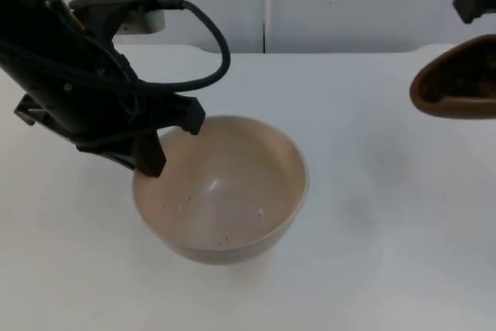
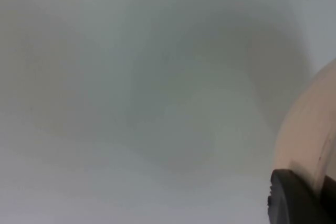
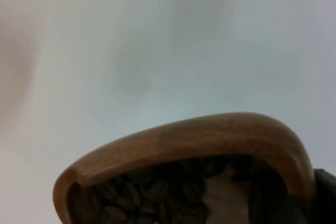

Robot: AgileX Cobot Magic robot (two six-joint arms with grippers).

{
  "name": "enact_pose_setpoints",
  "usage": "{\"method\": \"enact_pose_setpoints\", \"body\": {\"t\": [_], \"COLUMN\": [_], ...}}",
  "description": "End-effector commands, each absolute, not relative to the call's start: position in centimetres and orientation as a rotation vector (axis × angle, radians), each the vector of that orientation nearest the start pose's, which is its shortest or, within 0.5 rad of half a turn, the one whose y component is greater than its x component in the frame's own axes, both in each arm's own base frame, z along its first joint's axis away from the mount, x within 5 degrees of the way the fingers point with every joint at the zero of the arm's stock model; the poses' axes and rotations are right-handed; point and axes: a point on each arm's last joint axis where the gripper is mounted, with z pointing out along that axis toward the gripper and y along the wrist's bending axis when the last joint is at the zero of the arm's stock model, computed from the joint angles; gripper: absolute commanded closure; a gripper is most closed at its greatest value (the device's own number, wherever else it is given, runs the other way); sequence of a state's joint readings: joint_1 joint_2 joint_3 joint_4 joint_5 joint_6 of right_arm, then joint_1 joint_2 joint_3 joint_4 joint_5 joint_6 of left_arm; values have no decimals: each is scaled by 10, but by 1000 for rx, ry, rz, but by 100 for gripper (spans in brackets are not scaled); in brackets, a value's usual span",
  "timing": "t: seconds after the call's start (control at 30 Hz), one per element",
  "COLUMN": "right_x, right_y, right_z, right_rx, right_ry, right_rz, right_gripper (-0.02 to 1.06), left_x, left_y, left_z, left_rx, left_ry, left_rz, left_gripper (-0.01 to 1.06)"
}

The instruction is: Pick up the bowl with the left hand and pour the coffee beans from the cup into the bowl with the right hand.

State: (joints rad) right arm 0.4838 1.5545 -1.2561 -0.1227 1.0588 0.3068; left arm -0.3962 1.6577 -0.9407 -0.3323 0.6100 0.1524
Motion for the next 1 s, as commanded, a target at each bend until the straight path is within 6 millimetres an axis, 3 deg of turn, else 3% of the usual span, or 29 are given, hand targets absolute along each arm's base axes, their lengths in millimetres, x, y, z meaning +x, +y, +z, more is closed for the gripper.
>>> {"method": "enact_pose_setpoints", "body": {"t": [0.0, 0.2, 0.43, 0.57, 0.7, 0.77, 0.9, 0.97], "right_x": [277, 275, 275, 277, 284, 285, 289, 289], "right_y": [135, 140, 152, 172, 204, 208, 245, 252], "right_z": [294, 296, 311, 315, 309, 307, 301, 299], "right_rx": [-325, -321, -349, -425, -517, -531, -616, -624], "right_ry": [2800, 2813, 2778, 2796, 2815, 2818, 2794, 2794], "right_rz": [13, 95, 139, 110, 74, 73, 84, 67], "right_gripper": [105, 105, 105, 105, 105, 105, 105, 105], "left_x": [278, 278, 278, 278, 278, 278, 278, 278], "left_y": [-135, -135, -135, -135, -136, -136, -136, -136], "left_z": [191, 191, 191, 191, 191, 191, 191, 191], "left_rx": [409, 410, 410, 406, 398, 396, 396, 396], "left_ry": [2780, 2783, 2783, 2783, 2786, 2786, 2786, 2786], "left_rz": [-408, -408, -408, -412, -420, -422, -423, -423], "left_gripper": [105, 105, 105, 105, 105, 105, 105, 105]}}
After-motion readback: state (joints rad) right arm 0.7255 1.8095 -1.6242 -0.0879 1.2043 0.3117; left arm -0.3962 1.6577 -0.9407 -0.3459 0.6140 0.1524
